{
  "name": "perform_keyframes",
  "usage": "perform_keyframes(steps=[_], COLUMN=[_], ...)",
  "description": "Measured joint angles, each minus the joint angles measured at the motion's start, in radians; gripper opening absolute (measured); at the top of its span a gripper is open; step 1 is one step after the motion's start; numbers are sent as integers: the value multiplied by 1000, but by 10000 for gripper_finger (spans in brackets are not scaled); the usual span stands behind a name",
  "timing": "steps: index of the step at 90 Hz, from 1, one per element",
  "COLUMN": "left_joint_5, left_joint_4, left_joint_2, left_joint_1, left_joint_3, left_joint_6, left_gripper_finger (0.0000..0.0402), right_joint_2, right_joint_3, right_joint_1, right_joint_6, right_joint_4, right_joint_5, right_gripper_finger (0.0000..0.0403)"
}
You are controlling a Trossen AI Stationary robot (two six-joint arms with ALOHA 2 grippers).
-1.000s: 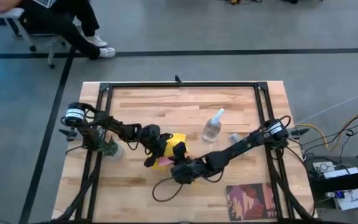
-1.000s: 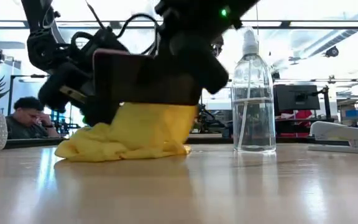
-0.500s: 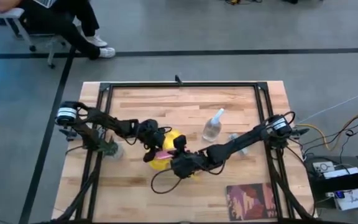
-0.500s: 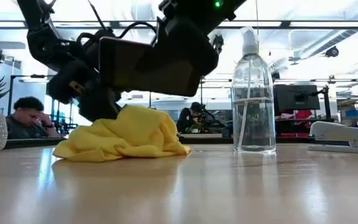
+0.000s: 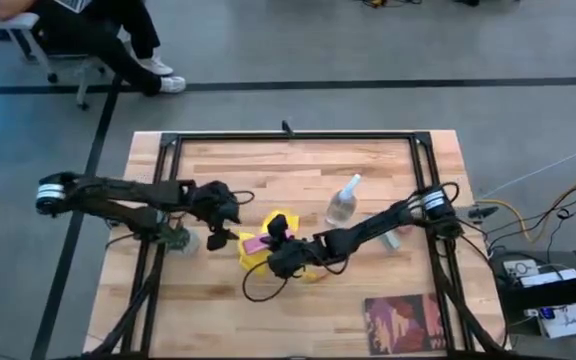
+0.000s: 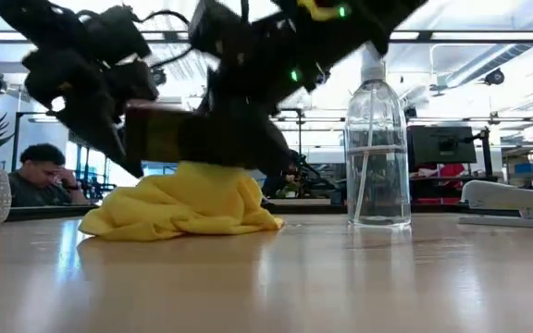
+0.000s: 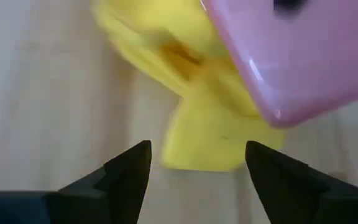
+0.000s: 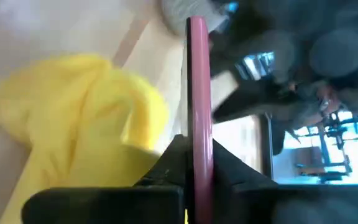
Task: Apply microfiber cloth
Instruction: Wipe the front and back of the cellphone with the yellow microfiber cloth
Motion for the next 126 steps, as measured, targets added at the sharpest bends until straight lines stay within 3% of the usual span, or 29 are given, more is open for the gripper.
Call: perform_keyframes(steps=[8, 21, 35, 44, 70, 87, 109, 126], left_joint_5=[-18, -10, 48, 49, 49, 48, 49, 40], left_joint_4=[43, 315, 677, 807, 939, 991, 1013, 970], left_joint_2=[-51, -80, -16, 49, 211, 276, 302, 298], left_joint_1=[-1, -15, -53, -82, -119, -119, -122, -125], left_joint_3=[-24, -125, -253, -290, -286, -287, -286, -287], left_joint_6=[-18, -65, -123, -136, -134, -134, -147, -150], left_gripper_finger=[227, 209, 191, 179, 141, 120, 99, 98], right_joint_2=[50, 98, 108, 96, 70, 56, 8, -9], right_joint_3=[-1, 5, 6, 6, 74, 154, 258, 271], right_joint_1=[2, 3, 3, 3, 22, 41, 50, 50], right_joint_6=[-40, -36, 16, 65, 152, 233, 396, 492], right_joint_4=[24, 34, 19, -9, -175, -385, -690, -715], right_joint_5=[13, 13, 19, -3, -47, -54, -223, -245], right_gripper_finger=[3, 23, 60, 82, 144, 177, 199, 199])
